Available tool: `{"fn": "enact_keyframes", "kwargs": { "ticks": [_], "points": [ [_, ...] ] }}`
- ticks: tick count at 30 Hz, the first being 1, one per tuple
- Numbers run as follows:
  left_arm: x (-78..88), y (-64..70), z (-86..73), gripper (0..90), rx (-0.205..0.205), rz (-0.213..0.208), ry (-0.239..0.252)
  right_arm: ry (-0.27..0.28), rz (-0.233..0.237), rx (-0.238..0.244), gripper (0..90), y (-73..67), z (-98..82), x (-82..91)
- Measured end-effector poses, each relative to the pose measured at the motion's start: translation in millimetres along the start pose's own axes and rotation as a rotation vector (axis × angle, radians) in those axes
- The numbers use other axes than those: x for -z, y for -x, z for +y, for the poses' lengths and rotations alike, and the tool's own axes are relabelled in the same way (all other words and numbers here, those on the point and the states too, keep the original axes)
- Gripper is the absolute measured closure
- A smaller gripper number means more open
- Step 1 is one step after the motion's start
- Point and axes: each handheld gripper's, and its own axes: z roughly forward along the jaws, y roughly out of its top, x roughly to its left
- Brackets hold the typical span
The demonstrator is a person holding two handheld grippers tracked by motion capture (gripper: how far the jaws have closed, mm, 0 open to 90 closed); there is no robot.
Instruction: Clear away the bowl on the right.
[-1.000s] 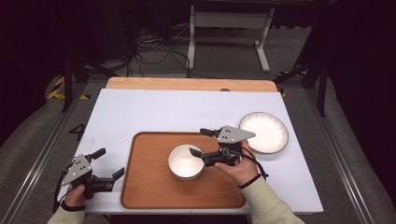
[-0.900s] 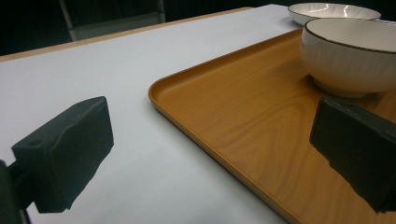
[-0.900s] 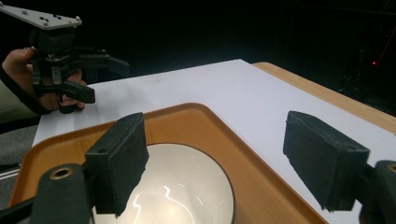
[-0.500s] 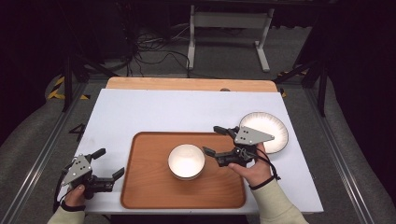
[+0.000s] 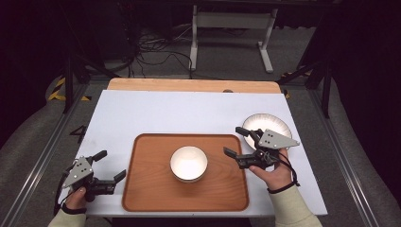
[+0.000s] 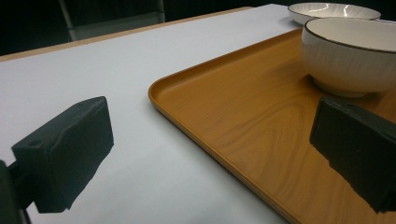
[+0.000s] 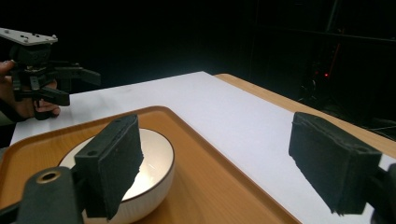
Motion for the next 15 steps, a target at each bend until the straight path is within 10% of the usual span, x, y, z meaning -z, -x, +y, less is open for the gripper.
{"fn": "enact_keyframes", "kwargs": {
  "ticks": [15],
  "points": [
    [-0.1, -0.1, 0.2, 0.3, -0.005, 0.0, -0.002, 0.001, -0.038, -0.02, 14.9, 10.8, -13.4, 21.6]
  ]
}}
